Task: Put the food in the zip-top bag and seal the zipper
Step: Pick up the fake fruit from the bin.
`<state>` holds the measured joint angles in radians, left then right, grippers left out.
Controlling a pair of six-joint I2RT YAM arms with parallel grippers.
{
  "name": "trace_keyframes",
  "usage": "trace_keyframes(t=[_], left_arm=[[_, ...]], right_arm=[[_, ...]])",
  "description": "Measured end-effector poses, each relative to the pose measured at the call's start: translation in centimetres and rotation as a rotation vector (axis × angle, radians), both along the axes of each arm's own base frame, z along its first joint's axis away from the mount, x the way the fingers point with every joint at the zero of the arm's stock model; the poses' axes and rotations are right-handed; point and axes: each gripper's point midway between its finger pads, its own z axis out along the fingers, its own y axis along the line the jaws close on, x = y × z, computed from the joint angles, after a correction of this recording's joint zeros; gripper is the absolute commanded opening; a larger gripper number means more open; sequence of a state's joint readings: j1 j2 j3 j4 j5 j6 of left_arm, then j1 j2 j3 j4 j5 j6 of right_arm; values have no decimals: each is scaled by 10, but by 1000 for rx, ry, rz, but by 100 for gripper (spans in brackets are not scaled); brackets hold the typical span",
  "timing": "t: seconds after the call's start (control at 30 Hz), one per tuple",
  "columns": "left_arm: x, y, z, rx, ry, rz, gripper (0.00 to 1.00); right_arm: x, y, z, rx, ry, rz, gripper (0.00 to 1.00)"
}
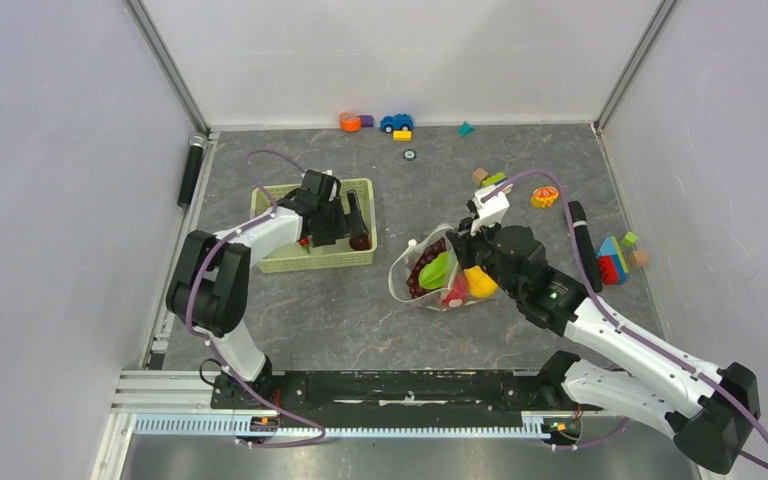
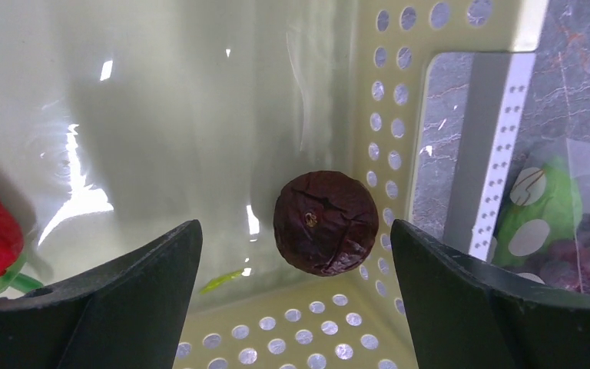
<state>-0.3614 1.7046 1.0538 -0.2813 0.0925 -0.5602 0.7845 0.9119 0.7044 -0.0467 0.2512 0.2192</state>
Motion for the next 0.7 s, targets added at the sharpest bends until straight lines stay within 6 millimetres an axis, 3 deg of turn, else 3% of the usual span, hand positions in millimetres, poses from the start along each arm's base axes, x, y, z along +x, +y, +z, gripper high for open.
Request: trace_keyframes(t=[0.27, 0.7], left_arm=[[-5, -7, -20, -18, 67, -29, 81], [-4, -20, -21, -76, 87, -71, 57]], right_arm=[[3, -1, -6, -17, 10, -16, 10], [7, -6, -8, -28, 9, -52, 11]])
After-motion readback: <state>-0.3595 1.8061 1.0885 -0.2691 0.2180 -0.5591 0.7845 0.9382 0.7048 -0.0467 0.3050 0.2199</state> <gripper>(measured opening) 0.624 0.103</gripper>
